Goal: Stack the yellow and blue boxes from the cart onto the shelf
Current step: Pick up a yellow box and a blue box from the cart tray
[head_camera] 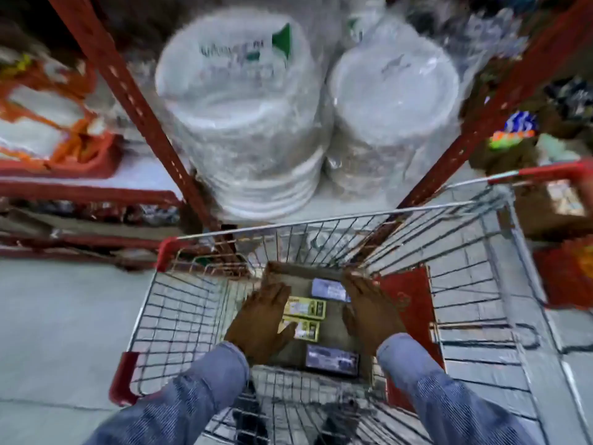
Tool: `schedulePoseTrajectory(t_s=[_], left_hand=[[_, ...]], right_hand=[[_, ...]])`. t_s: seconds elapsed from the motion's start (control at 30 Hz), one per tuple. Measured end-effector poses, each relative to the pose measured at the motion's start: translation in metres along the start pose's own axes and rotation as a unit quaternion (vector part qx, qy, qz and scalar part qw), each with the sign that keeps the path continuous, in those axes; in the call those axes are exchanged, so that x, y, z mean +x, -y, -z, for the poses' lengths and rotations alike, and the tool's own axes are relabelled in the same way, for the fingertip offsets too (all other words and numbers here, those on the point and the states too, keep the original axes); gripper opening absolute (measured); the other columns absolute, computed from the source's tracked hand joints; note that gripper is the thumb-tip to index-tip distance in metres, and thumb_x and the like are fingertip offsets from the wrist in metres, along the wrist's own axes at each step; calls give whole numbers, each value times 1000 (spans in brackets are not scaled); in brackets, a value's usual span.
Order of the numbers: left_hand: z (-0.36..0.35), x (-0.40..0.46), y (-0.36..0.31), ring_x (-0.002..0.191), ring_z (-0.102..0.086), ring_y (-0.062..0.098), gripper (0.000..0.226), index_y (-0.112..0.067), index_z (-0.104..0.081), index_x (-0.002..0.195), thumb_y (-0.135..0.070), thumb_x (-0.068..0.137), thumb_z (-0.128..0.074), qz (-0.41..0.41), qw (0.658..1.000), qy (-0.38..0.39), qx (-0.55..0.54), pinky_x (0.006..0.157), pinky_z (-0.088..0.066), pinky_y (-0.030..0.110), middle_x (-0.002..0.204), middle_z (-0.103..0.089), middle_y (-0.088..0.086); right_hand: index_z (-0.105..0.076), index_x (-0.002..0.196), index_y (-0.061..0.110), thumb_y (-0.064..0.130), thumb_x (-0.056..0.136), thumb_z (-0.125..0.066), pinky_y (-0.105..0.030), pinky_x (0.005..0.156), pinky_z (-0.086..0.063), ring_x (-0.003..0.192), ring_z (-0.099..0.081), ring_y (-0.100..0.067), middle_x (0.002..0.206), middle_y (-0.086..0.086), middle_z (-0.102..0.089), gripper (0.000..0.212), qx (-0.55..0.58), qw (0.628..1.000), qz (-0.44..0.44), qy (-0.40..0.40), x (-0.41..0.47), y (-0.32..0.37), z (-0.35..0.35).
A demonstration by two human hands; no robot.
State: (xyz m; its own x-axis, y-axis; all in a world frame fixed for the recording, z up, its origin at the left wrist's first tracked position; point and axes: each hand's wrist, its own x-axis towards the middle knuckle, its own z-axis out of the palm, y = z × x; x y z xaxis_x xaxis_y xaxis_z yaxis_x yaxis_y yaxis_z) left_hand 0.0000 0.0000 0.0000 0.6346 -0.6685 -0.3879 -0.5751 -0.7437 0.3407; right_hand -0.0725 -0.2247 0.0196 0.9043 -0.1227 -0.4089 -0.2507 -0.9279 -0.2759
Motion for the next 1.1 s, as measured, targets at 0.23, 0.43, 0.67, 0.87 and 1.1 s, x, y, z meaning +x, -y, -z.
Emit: schedulePoseTrajectory(t_s=[0.23, 0.43, 0.67, 0.87, 1.1], left_hand=[[-78, 84, 34, 144, -39, 27, 68, -11, -29, 154, -34, 98, -59, 9, 998, 59, -19, 117, -35, 38, 160, -38, 11], [-112, 134, 54, 143, -39, 30, 73, -9, -28, 154, -23, 94, -68, -21, 990, 140, -13, 117, -33, 38, 159, -36, 15], [-118, 157, 73, 138, -41, 33, 70, -11, -35, 151, -19, 92, -71, -42, 974, 223, -28, 110, -36, 36, 149, -45, 20], [-110, 164, 70, 122, -57, 36, 56, -9, -48, 136, -27, 88, -73, -94, 971, 217, 34, 94, -50, 42, 136, -56, 19], [-57, 134, 59, 126, -55, 30, 69, -15, -48, 141, -40, 84, -76, -133, 970, 181, 94, 96, -47, 38, 143, -55, 11]], right_hand=[[-33, 147, 16, 21, 90, -50, -48, 119, -22, 134, -44, -27, 148, -6, -47, 59, -77, 996, -23, 44, 63, -35, -92], [-25, 150, 7, -1, 84, -50, -48, 110, -40, 143, -33, -32, 158, -14, -32, 71, -61, 997, -26, 40, 98, -54, -140], [-17, 152, 7, -8, 86, -43, -50, 113, -31, 143, -27, -37, 160, -16, -24, 72, -60, 997, -37, 18, 105, -57, -157], [-21, 148, 3, 3, 99, -37, -56, 111, -33, 137, -31, -42, 152, -22, -26, 52, -48, 994, -74, 62, 117, -55, -150], [-45, 135, 5, 19, 71, -82, -43, 101, -47, 121, -50, -38, 139, -19, -42, 75, 68, 994, -67, 57, 99, -49, -102]])
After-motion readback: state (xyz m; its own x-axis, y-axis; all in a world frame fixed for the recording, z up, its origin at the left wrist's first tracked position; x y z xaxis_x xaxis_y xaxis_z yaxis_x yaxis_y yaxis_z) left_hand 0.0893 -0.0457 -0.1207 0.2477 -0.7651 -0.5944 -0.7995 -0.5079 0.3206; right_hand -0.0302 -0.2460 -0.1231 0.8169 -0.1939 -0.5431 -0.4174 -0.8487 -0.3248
